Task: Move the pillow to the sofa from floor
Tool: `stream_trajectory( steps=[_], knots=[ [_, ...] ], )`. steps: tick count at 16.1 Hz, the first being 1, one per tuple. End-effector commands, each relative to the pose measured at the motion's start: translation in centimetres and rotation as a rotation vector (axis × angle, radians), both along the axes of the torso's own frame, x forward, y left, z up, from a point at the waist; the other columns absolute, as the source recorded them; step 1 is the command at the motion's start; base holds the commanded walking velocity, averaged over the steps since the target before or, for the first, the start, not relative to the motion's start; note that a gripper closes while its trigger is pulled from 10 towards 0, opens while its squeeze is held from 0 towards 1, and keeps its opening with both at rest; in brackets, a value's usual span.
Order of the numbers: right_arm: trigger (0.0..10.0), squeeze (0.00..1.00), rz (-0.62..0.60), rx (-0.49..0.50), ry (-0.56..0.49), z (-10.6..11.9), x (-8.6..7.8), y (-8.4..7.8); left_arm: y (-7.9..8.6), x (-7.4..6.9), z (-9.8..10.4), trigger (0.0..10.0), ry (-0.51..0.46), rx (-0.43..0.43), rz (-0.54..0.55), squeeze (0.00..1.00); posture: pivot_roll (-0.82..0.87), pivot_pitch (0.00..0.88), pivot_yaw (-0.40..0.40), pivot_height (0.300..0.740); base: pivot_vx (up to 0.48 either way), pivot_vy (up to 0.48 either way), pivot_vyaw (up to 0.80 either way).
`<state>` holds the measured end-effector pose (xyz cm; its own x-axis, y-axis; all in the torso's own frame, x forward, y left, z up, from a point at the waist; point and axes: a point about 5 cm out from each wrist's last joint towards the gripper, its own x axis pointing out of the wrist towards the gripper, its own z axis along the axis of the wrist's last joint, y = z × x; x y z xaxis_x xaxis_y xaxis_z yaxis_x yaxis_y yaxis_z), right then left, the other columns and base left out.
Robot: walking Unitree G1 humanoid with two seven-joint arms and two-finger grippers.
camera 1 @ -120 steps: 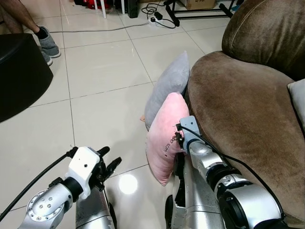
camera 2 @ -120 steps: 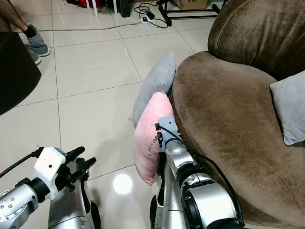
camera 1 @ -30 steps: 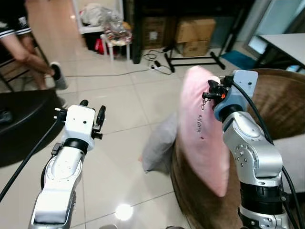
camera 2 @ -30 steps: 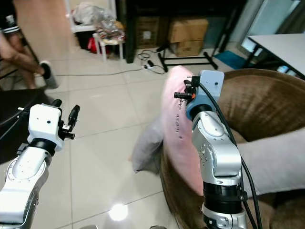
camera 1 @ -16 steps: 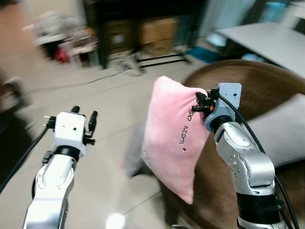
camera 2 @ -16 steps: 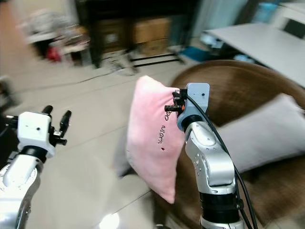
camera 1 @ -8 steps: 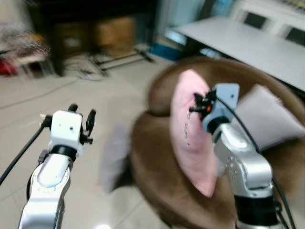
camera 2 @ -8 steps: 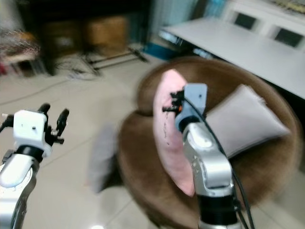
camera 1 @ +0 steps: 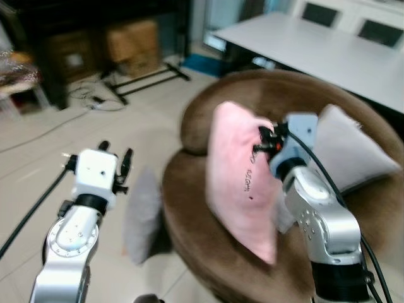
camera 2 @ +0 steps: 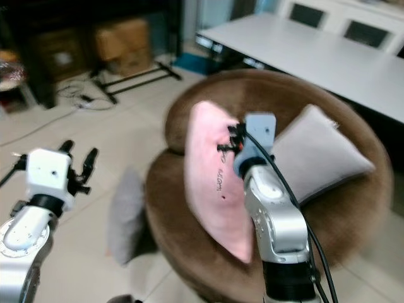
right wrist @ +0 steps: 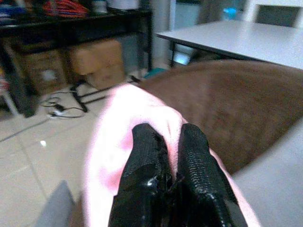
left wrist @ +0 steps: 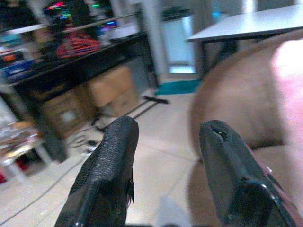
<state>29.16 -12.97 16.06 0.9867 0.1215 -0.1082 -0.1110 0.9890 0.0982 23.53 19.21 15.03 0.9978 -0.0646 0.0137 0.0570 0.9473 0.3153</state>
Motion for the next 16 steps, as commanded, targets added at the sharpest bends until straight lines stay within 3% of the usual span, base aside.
stream_trajectory(
  steps=[1, 7, 11, 16],
  knots=[
    [10.0, 0.00, 0.009, 0.016, -0.054, 0.8, -0.3, 0.1, 0.1, -0.1, -0.1, 10.0, 0.003, 0.012, -0.001, 0.00, 0.05, 0.000, -0.058, 0.740, 0.000, 0.000, -0.80],
    [10.0, 0.00, 0.083, 0.023, -0.045, 0.4, -0.7, 0.9, 0.0, -0.3, -0.1, 10.0, -0.008, -0.002, -0.022, 0.00, 0.05, 0.000, -0.054, 0.740, 0.000, 0.000, -0.80],
    [10.0, 0.00, 0.235, 0.034, -0.107, 1.5, -0.8, 2.9, 0.0, -0.4, 0.2, 10.0, -0.023, -0.020, -0.030, 0.00, 0.06, 0.000, -0.061, 0.740, 0.204, 0.000, 0.00],
    [10.0, 0.00, 0.217, 0.014, -0.132, 2.0, -0.3, 2.9, 0.2, -0.4, 0.4, 10.0, -0.029, -0.022, -0.029, 0.00, 0.07, 0.000, -0.061, 0.740, 0.313, 0.000, 0.32]
  ],
)
